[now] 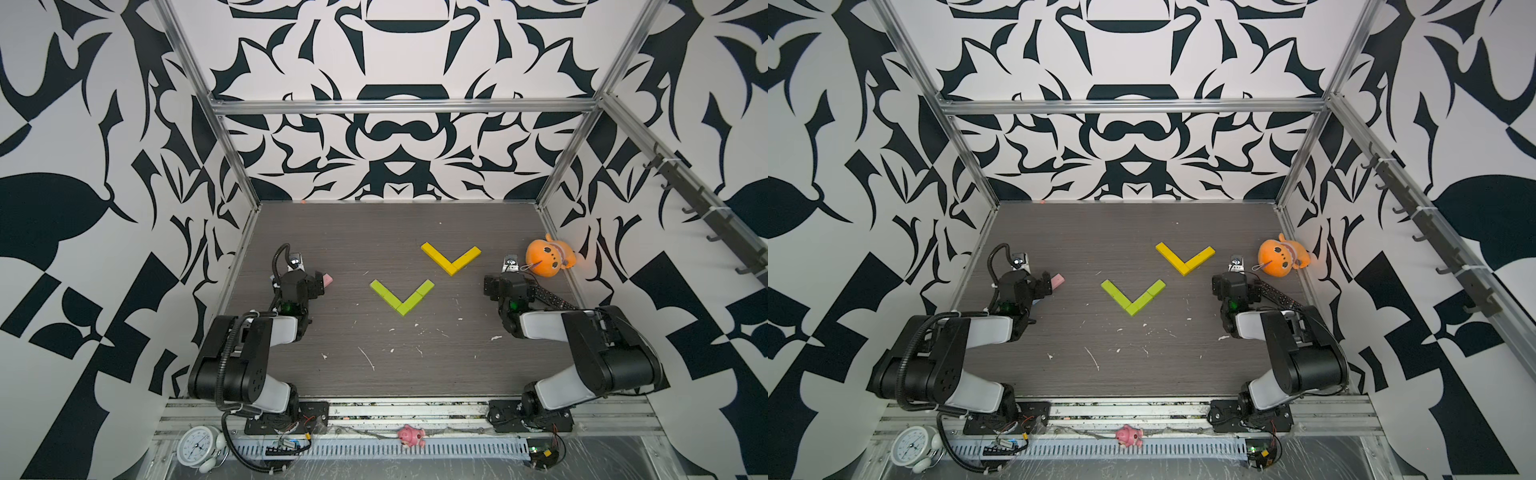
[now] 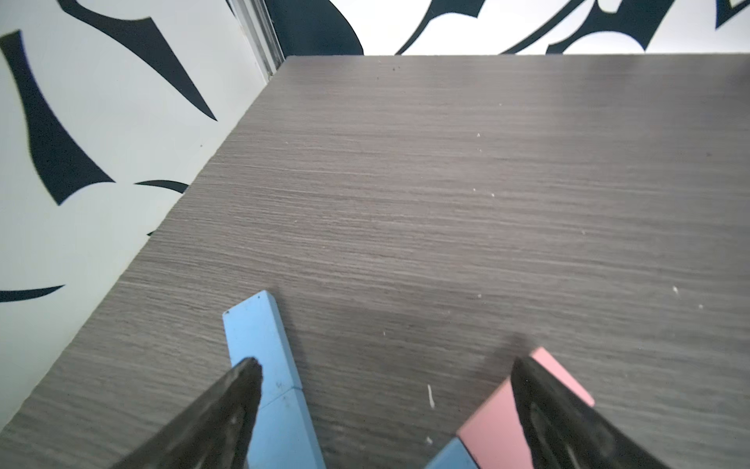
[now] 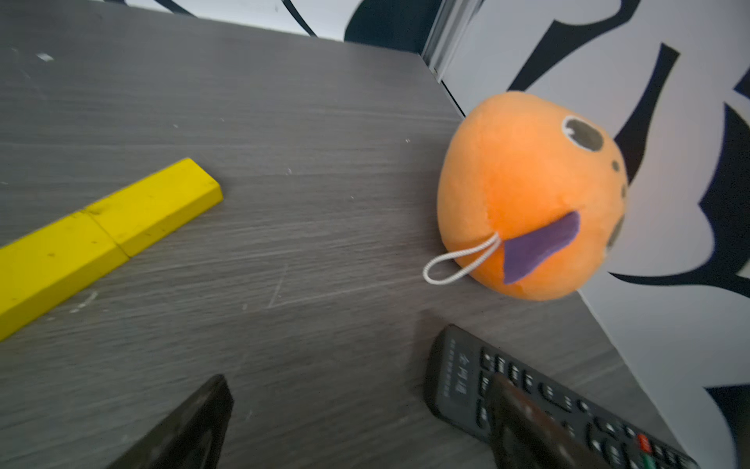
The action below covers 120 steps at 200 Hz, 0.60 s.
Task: Assemble the letter v with building blocks
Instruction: Reset both arms
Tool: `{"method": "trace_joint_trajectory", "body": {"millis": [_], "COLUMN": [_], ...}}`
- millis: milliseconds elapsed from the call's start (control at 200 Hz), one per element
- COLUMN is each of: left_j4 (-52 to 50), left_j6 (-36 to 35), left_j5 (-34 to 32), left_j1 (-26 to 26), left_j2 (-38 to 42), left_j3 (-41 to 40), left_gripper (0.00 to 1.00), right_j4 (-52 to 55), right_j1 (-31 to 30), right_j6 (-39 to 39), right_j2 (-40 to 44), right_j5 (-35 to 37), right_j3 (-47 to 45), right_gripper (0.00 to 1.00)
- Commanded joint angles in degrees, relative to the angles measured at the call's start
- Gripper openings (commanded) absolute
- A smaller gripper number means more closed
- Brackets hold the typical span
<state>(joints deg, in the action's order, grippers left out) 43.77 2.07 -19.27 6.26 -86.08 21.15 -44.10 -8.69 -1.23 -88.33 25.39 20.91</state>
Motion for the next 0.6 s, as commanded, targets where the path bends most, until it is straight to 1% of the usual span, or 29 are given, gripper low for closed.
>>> {"method": "trace_joint_trajectory", "body": {"millis": [0,30,55,130,160,225,265,345,595], "left_j4": [13.0,20.2,22.1,12.5,10.6,13.6,14.7,11.3,12.0], "left_j6": [-1.2,-3.1,-3.5,-1.4,-1.3,-2.7,-2.7,-2.1,-1.7], "left_j5": [2.6,2.2,1.8,2.6,2.5,1.8,1.5,2.0,2.7], "left_j1": [0.3,0.4,0.7,0.8,0.8,0.7,0.7,0.5,-0.2], "left_j2": [-3.0,-5.5,-6.1,-2.6,-2.4,-4.5,-4.9,-4.1,-4.0], "left_j3": [-2.6,-3.9,-4.2,-2.4,-1.7,-1.3,-1.5,-0.7,-0.9], "left_gripper": [0.99,0.99,0.99,0.99,0.99,0.99,1.00,1.00,1.00], "right_j4": [-20.0,-18.6,-16.5,-14.4,-14.4,-13.5,-13.2,-13.2,-13.2], "right_j1": [-1.0,-1.1,-1.2,-1.1,-1.1,-1.1,-1.0,-1.0,-1.0], "right_j6": [3.2,3.1,2.9,2.9,2.3,0.6,0.6,0.6,0.6], "right_j2": [-2.6,-1.8,-1.2,-2.0,-2.1,-1.9,-1.9,-1.8,-1.9], "right_j5": [-3.7,-4.5,-4.6,-3.4,-2.0,2.1,1.8,1.8,1.9], "right_j3": [-4.9,-4.8,-4.2,-2.5,-2.4,-2.1,-2.0,-2.0,-2.0], "right_gripper": [1.00,1.00,1.00,1.00,1.00,1.00,1.00,1.00,1.00]}}
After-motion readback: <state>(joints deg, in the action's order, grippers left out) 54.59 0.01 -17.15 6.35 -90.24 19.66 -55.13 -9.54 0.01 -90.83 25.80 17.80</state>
